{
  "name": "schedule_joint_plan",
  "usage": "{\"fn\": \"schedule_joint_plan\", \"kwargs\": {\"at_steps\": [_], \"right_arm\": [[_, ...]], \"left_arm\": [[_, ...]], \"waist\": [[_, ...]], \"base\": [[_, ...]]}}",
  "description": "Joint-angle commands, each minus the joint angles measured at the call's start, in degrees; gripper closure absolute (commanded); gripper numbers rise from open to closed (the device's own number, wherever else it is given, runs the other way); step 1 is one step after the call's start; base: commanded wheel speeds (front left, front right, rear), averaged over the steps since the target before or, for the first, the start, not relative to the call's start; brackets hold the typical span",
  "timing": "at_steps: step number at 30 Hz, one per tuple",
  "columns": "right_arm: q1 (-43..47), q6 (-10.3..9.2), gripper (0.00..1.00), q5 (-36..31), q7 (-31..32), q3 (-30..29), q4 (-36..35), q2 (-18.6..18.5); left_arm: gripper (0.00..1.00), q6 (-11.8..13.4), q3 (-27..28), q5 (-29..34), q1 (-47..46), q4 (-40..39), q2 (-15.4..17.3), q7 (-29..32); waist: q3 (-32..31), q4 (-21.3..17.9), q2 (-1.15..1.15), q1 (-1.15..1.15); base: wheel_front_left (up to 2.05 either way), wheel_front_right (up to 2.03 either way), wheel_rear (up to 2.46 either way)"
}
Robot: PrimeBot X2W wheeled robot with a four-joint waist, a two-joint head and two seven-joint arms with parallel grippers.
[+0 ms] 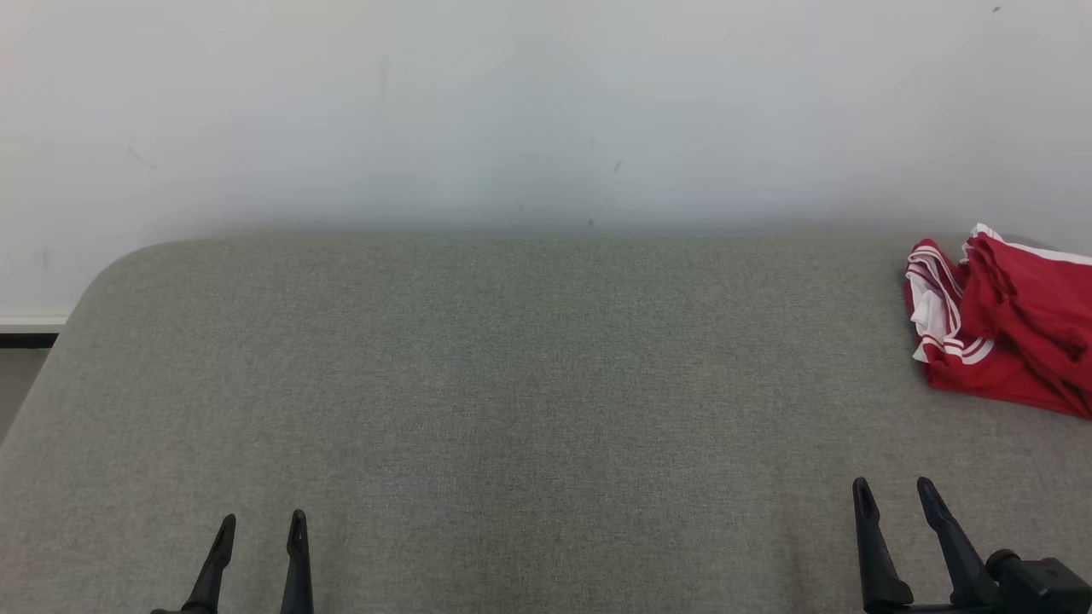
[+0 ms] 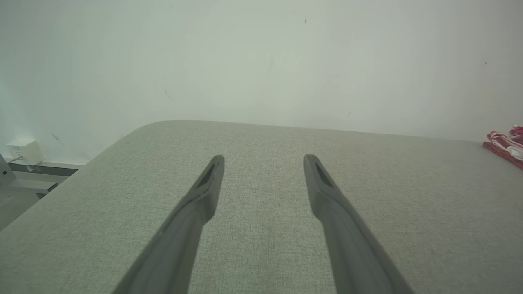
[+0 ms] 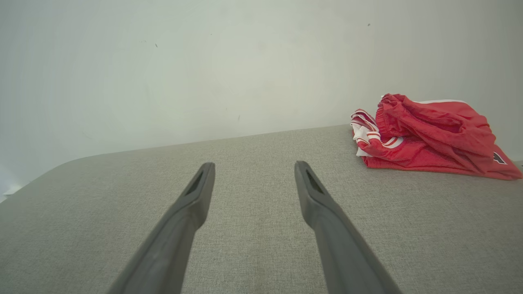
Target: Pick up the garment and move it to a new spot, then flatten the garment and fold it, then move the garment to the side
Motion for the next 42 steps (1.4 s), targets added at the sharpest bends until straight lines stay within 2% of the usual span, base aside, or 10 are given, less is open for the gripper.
{"fn": "schedule_joint_plan", "kwargs": {"at_steps": [1,2,3,8,42], "right_arm": [[0.49,-0.18,0.0,0.04,-0.36,0.02,0.15,0.23],[0.54,-0.18,0.0,0.06,-0.38,0.0,0.21,0.26],[0.0,0.0,1.0,0.04,-0.17,0.01,0.23,0.07],[0.61,0.01,1.0,0.9,0.32,0.17,2.54,0.35],[-4.64,-0.03,1.0,31.37,6.12,-2.12,5.48,1.3]], "left_arm": [[0.0,-0.07,-0.01,-0.25,-0.04,0.27,0.22,-0.15],[0.0,-0.07,-0.05,-0.4,-0.07,0.34,0.21,-0.15],[1.0,0.0,-0.03,-0.28,-0.03,0.28,0.0,0.0],[1.0,0.0,0.04,-1.24,0.66,2.47,-0.5,0.51],[1.0,-0.04,1.75,-33.63,-3.31,2.81,-0.92,8.85]], "waist": [[-0.04,0.08,0.0,0.0],[-0.06,0.13,0.0,0.0],[-0.06,0.11,0.0,0.0],[-0.05,0.11,0.0,0.0],[0.55,-0.39,0.0,0.0]], "base": [[0.0,0.0,0.0],[0.0,0.0,0.0],[0.0,0.0,0.0],[0.0,0.0,0.0],[0.0,0.0,0.0]]}}
